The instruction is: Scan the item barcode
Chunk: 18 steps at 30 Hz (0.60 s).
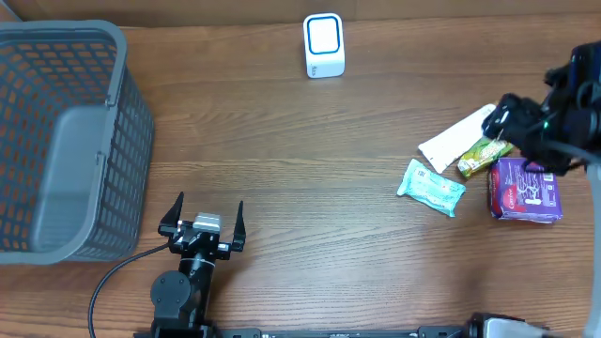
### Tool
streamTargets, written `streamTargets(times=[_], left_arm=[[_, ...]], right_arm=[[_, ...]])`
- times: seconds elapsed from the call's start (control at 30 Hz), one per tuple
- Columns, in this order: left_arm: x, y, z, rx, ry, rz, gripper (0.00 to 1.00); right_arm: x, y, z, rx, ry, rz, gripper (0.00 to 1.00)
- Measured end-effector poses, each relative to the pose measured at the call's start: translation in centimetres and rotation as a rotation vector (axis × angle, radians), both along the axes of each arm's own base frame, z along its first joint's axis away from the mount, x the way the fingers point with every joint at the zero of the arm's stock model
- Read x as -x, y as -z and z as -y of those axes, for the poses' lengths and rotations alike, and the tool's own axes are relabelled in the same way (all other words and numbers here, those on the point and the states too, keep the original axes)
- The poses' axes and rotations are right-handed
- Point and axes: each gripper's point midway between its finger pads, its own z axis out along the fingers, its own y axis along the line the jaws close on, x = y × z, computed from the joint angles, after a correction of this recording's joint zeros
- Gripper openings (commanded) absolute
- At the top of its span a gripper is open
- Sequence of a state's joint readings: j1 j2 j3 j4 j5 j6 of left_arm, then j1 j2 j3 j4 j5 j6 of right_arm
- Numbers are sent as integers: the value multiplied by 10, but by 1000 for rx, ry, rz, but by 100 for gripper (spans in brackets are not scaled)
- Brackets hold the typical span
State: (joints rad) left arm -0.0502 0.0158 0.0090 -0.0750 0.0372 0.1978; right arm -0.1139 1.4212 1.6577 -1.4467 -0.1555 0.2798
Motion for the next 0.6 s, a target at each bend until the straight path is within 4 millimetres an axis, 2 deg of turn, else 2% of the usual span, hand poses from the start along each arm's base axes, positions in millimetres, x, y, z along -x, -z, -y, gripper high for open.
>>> streamTargets(times=[0.03,0.07,0.23,0.3,0.4,0.6], left_arm=[[0,0,0,0,0,0,100],[0,0,0,0,0,0,100],[0,0,0,0,0,0,100],[0,0,0,0,0,0,100],[0,0,0,0,0,0,100],[0,0,0,0,0,0,100]], right_arm=[[7,-7,-9,-10,-37,17,93],[15,-13,-17,-19,-69,30,100],[56,-30,-42,-57,-164,42,100],[65,-34,-46,-70,-180,49,100],[73,-39,-49,-81,-187,64,100],[72,-39,-49,-78,-192,63,100]])
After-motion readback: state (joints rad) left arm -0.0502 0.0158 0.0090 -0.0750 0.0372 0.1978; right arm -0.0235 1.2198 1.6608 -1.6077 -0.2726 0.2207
